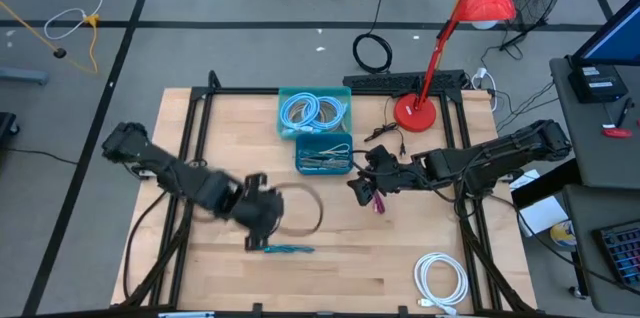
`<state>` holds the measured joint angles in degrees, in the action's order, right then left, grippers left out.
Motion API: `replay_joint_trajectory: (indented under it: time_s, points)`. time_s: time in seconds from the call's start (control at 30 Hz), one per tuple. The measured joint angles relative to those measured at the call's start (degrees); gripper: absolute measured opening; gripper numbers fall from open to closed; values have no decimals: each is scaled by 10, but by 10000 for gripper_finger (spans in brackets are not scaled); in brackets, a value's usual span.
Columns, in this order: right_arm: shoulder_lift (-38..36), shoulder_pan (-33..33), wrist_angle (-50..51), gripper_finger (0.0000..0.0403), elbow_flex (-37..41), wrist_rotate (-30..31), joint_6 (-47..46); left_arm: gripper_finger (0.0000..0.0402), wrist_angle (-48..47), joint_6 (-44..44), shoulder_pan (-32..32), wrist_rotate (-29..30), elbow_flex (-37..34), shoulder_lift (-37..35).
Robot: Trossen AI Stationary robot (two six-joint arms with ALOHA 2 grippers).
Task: Pick & Place USB Port
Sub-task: Put the blue charger cable into the blue bin
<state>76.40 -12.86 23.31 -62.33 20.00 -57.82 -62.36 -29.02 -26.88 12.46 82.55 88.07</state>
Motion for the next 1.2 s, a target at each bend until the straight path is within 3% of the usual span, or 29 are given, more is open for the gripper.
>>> replay_joint_trajectory:
  time_s: [0.27,0.73,0.9,1.03,1.2]
  points:
    - [0,-4,0,238,0,10,-7,170,105,-52,-79,41,-76,0]
    - [1,-10,-2,238,0,10,-28,170,261,-84,-85,5,-184,4]
    - [5,-20,-5,238,1,10,-28,170,277,-86,-85,-2,-199,40]
    - [5,-28,-55,238,35,9,-33,170,294,-75,-85,-30,-199,87]
    - [4,-48,-140,238,91,5,-75,170,295,-75,-85,-23,-199,124]
